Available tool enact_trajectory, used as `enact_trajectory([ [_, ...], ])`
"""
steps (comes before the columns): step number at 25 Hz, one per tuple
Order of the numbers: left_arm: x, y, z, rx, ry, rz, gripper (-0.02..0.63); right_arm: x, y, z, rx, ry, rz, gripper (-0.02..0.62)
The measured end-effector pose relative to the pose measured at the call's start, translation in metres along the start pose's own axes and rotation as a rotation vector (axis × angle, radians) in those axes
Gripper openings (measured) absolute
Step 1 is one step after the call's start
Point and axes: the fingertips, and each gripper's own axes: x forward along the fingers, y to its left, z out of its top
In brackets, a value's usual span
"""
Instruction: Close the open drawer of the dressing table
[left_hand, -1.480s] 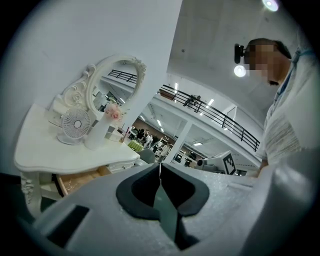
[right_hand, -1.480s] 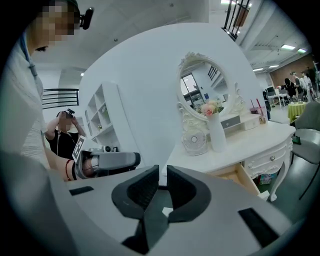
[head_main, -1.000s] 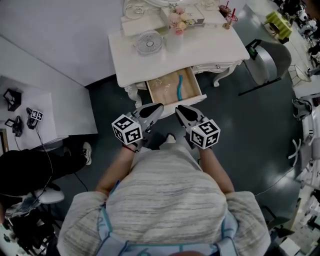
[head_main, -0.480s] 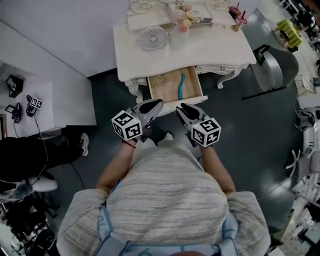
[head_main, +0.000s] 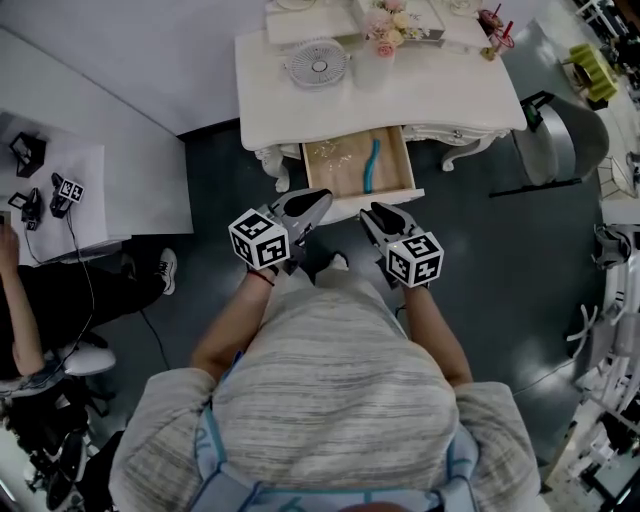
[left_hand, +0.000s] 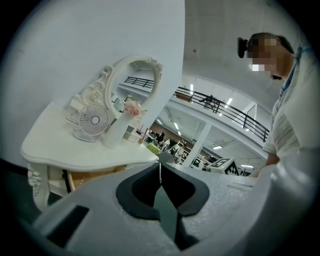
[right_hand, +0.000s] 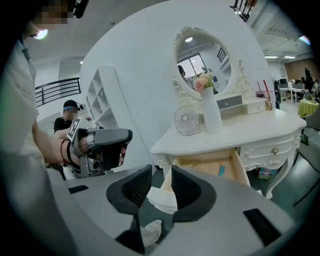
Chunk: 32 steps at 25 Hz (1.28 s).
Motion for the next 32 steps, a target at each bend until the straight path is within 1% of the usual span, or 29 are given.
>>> enact_trajectory([
  [4, -0.002, 0.01, -0.004, 0.007, 0.011, 0.017, 0.02, 0.009, -0.007, -0.018, 0.005, 0.037, -0.015, 0.104],
  [7, -0.004, 0.016, -0.009, -0.004, 0.022, 0.026, 0.02, 0.016, -0.012, -0.031, 0.008, 0.066, -0.03, 0.109],
  [16, 0.001, 0.024, -0.023, -0.023, 0.033, 0.035, 0.02, 0.023, -0.029, -0.059, 0.021, 0.111, -0.066, 0.118],
  [23, 0.001, 0.029, -0.023, -0.036, 0.029, 0.04, 0.02, 0.03, -0.036, -0.07, 0.038, 0.136, -0.087, 0.133],
  [32, -0.004, 0.045, -0.028, -0.059, 0.028, 0.058, 0.02, 0.044, -0.038, -0.082, 0.036, 0.173, -0.092, 0.141],
])
